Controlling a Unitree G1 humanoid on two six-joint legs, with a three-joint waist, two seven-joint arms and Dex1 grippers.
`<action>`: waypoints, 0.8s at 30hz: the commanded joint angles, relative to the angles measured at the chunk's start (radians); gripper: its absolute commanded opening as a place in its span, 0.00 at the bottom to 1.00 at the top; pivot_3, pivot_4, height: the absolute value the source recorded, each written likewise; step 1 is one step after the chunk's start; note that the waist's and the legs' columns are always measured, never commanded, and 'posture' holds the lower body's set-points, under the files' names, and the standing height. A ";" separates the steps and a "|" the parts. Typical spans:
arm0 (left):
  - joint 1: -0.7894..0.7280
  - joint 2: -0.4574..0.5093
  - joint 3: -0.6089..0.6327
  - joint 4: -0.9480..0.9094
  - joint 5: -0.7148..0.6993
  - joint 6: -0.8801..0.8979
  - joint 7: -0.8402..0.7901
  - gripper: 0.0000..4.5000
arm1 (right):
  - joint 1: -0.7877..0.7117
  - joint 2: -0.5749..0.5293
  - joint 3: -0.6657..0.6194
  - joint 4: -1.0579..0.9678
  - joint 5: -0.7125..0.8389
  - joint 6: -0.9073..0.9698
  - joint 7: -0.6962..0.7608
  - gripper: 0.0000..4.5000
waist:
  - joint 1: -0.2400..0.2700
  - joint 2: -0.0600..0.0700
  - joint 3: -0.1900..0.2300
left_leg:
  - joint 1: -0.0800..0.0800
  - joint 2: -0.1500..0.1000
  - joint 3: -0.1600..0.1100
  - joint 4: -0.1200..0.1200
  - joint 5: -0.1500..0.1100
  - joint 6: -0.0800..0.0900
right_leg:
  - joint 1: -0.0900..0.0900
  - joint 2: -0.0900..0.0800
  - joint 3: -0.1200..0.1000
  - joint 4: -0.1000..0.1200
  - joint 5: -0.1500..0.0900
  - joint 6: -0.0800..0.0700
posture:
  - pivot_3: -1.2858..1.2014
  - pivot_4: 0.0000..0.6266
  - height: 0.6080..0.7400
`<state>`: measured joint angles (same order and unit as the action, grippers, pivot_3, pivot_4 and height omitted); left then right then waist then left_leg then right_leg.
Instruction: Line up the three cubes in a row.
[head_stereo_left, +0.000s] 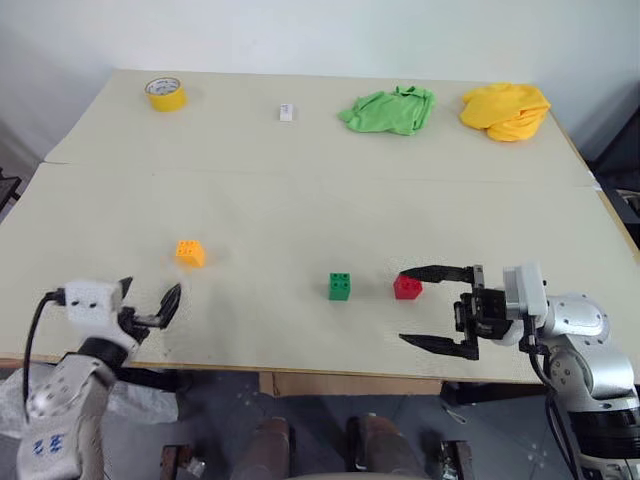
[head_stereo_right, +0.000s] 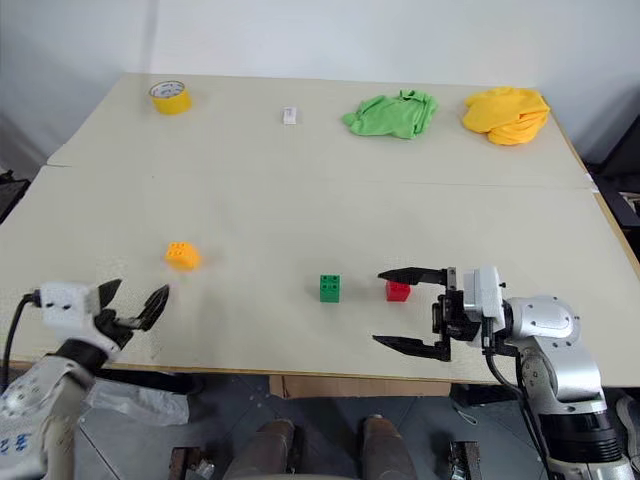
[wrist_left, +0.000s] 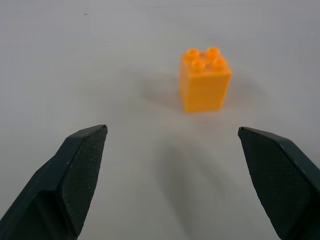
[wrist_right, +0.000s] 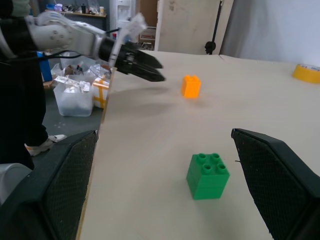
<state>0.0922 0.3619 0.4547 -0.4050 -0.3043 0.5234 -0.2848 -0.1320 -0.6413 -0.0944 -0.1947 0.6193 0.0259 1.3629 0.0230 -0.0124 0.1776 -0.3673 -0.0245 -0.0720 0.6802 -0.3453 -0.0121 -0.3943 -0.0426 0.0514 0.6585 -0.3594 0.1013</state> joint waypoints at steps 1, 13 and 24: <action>-0.059 0.027 -0.057 0.032 0.037 0.023 0.028 0.99 | 0.015 0.004 -0.019 0.003 0.011 -0.033 0.017 1.00 | -0.002 0.000 0.000 | 0.000 0.000 0.000 0.000 0.001 -0.001 | 0.000 0.000 0.000 0.000 0.000 0.000 | 0.52 0.24 1.00; -0.185 0.051 -0.133 0.158 0.068 0.004 0.041 0.87 | 0.048 0.018 -0.010 0.020 -0.004 -0.074 0.014 1.00 | 0.000 0.000 0.000 | -0.001 0.000 0.000 0.000 0.002 -0.004 | -0.001 0.000 0.000 0.000 0.000 0.000 | 0.52 0.24 1.00; -0.196 0.071 -0.113 0.267 0.030 -0.194 -0.074 0.32 | 0.075 0.009 -0.005 -0.040 -0.010 -0.039 -0.052 1.00 | 0.000 0.000 0.000 | -0.001 0.000 0.000 0.000 0.003 -0.005 | -0.001 0.000 0.000 0.000 0.000 0.000 | 0.52 0.24 1.00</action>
<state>-0.0931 0.4101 0.3156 -0.1315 -0.2468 0.3823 -0.3133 -0.0618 -0.6232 -0.0908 -0.1933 0.5975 -0.0200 1.3246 0.0233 -0.0123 0.1776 -0.3684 -0.0244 -0.0718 0.6801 -0.3427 -0.0167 -0.3956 -0.0426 0.0515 0.6581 -0.3594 0.1013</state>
